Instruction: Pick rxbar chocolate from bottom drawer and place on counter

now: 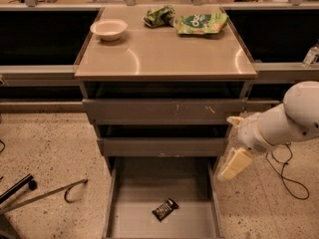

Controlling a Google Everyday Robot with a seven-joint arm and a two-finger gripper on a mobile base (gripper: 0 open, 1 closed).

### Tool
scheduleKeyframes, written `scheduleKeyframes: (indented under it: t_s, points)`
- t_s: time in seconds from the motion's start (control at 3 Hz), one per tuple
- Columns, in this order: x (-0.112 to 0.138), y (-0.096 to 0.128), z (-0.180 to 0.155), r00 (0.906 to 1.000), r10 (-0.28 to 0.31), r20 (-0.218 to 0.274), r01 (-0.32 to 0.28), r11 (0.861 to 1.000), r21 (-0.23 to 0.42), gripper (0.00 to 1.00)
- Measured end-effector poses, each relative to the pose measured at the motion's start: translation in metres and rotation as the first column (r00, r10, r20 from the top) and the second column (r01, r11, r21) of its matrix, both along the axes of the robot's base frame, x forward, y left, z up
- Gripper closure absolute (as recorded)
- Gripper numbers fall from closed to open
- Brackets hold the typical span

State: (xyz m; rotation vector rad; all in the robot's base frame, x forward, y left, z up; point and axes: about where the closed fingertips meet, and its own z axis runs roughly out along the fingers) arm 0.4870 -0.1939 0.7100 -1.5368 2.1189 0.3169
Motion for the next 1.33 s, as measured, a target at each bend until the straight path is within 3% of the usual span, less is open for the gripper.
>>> scheduleKeyframes:
  t_s: [0.67, 1.0, 1.33]
  points:
    - [0.002, 0.000, -0.018, 1.0000, -0.005, -0.006, 0.005, 1.000, -0.012, 0.00]
    - [0.010, 0.004, -0.076, 0.9994, -0.011, -0.034, 0.011, 1.000, -0.014, 0.00]
    - [0.023, 0.012, -0.154, 0.9962, -0.007, -0.087, 0.011, 0.999, 0.041, 0.00]
